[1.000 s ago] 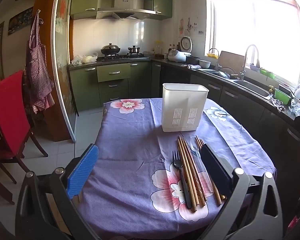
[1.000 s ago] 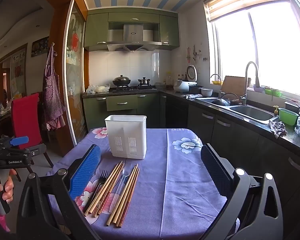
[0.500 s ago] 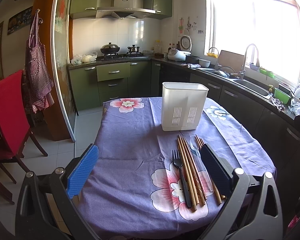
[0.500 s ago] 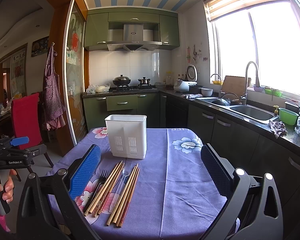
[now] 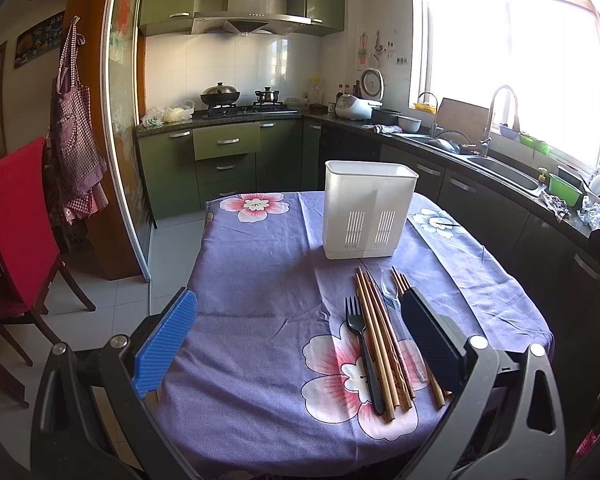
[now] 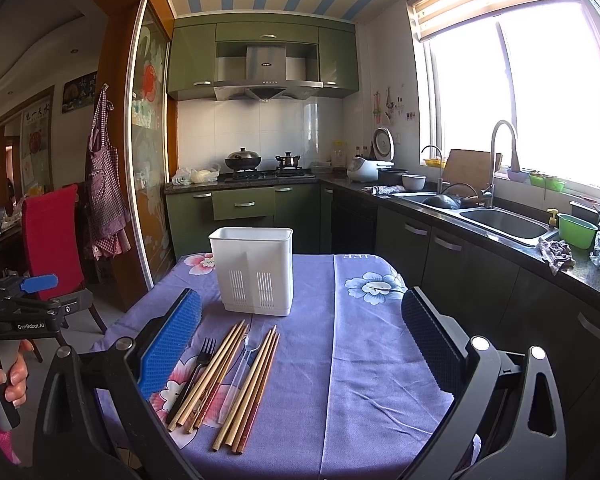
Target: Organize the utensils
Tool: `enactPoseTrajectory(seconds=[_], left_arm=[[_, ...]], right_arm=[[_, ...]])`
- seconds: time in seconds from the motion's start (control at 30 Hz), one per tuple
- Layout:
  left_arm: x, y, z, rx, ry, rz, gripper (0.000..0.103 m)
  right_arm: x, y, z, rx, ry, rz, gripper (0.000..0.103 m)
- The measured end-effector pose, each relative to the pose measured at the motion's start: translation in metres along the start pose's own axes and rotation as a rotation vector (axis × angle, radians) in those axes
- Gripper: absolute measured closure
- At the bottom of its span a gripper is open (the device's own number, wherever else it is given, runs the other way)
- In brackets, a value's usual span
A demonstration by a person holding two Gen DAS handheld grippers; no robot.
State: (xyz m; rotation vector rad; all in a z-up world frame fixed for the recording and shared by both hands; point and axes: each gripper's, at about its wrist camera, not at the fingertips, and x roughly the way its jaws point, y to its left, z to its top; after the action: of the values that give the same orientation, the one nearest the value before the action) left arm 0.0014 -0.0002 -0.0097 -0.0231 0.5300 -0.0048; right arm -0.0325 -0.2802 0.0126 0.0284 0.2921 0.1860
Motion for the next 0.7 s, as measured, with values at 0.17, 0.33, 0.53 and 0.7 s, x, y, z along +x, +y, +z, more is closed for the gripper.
enactPoseTrajectory(seconds=[0.17, 0.33, 0.53, 0.7], left_arm=[[0.0009, 0.0005, -0.0035, 0.001, 0.001, -0.001, 0.006], [0.0009, 0.0007, -0.0012, 0.000, 0.002, 0.000, 0.006], [0.0003, 0.0000, -0.0001, 0.001, 0.001, -0.001, 0.006], [0.0006, 0.0001, -0.0011, 0.002, 0.004, -0.001, 0.006]], right_arm=[[-0.0004, -0.0005, 0.0000, 0.001, 0.001, 0.000, 0.004], [0.0055, -0.0013, 0.0017, 0.002, 0.000, 0.001, 0.004], [0.0067, 0.0015, 0.0020, 0.002, 0.003, 0.001, 0.004], [0.0068, -0.0011, 0.0009, 0.004, 0.003, 0.001, 0.004]])
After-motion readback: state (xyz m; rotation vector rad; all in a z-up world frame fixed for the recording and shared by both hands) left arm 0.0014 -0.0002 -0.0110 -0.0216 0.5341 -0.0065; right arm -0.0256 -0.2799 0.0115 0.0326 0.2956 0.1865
